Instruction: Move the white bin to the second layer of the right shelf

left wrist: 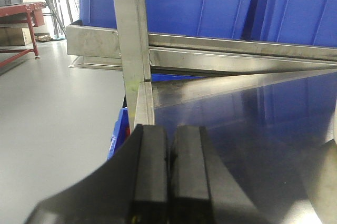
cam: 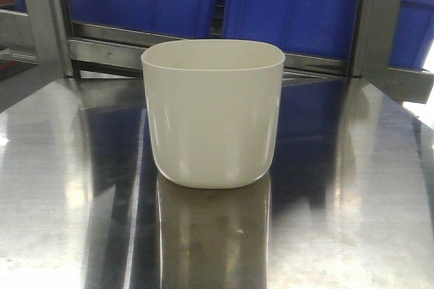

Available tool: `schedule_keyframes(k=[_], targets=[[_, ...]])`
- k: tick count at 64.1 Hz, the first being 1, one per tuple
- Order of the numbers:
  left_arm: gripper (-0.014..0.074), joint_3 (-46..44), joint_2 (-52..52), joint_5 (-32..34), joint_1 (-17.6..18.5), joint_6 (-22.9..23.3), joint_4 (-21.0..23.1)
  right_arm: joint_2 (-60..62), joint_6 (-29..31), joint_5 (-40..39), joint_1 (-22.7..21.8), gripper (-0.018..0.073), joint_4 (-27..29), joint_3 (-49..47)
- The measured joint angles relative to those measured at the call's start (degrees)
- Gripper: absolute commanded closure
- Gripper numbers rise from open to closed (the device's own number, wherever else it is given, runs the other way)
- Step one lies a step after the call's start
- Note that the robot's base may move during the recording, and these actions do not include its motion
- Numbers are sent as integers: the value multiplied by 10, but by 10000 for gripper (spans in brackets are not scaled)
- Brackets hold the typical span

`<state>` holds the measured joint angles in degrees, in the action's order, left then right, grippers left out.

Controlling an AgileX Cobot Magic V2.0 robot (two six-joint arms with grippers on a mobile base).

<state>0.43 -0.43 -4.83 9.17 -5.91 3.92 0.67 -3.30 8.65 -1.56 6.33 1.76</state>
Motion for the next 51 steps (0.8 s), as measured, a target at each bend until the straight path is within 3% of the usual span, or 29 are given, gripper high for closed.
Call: schedule_keyframes(k=[51], targets=[[512, 0, 0, 0, 0, 0, 0, 0, 0, 0, 0, 504, 0, 0]])
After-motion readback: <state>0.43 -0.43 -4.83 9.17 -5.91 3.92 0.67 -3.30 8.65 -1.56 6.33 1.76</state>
